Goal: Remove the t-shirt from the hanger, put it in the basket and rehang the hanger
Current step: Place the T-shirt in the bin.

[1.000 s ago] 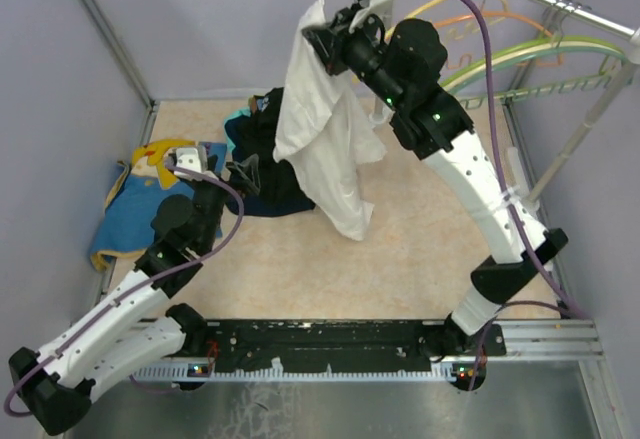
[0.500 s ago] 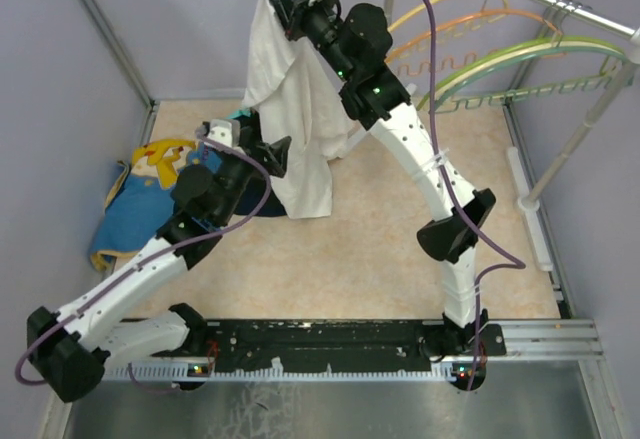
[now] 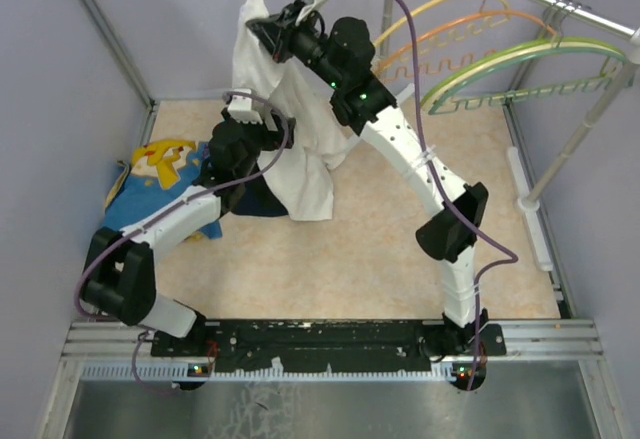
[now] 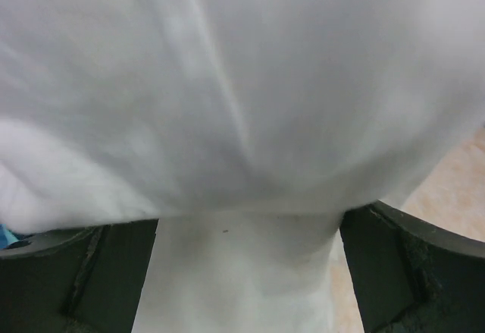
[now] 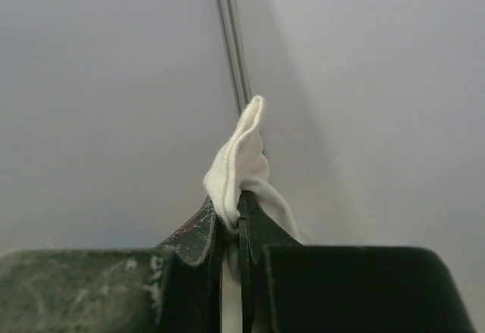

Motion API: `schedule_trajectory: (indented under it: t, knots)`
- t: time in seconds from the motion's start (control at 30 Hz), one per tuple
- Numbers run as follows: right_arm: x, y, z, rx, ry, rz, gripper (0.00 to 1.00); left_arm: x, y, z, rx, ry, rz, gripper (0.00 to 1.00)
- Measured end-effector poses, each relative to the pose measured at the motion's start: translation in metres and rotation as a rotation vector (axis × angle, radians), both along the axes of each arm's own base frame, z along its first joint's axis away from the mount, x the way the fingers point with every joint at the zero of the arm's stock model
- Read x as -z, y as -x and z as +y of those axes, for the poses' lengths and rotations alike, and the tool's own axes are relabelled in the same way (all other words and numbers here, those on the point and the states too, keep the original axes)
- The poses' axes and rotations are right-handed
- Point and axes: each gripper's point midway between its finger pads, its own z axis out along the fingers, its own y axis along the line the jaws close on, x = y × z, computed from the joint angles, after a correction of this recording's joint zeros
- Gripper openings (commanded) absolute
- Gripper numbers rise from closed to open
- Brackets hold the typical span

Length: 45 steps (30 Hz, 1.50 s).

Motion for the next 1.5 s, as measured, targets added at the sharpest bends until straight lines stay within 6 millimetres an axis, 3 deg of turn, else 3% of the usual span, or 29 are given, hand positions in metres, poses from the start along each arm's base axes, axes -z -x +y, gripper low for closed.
schedule_trajectory:
  t: [0.2, 0.37, 0.43, 0.53, 0.63, 0.77, 1.13, 1.33, 1.5]
  knots:
    - [0.081, -0.017, 0.019, -0.021, 0.097, 0.159, 0.00, 0.010, -0.034, 0.024, -0.099, 0.046, 0.048, 0.99]
    - [0.139, -0.024, 0.019, 0.009, 0.168, 0.268, 0.00, 0.009, -0.049, 0.039, -0.183, 0.070, 0.073, 0.99]
    - [0.159, -0.026, 0.015, 0.037, 0.193, 0.311, 0.00, 0.011, -0.052, 0.043, -0.204, 0.074, 0.096, 0.99]
    - [0.172, -0.031, 0.009, 0.081, 0.211, 0.347, 0.00, 0.025, -0.050, 0.049, -0.228, 0.065, 0.150, 0.99]
    - [0.180, -0.035, 0.004, 0.122, 0.228, 0.377, 0.00, 0.037, -0.039, 0.051, -0.221, 0.067, 0.187, 0.99]
    - [0.192, -0.040, -0.004, 0.172, 0.253, 0.415, 0.00, 0.042, -0.010, 0.054, -0.182, 0.080, 0.223, 0.99]
    - [0.215, -0.044, -0.009, 0.213, 0.311, 0.474, 0.00, -0.008, 0.057, 0.061, -0.090, 0.208, 0.190, 0.99]
    - [0.267, -0.051, -0.001, 0.206, 0.395, 0.553, 0.00, -0.030, 0.077, 0.080, -0.144, 0.263, 0.139, 0.99]
    - [0.328, -0.059, 0.007, 0.207, 0.488, 0.643, 0.01, -0.037, 0.071, 0.086, -0.185, 0.252, 0.123, 0.99]
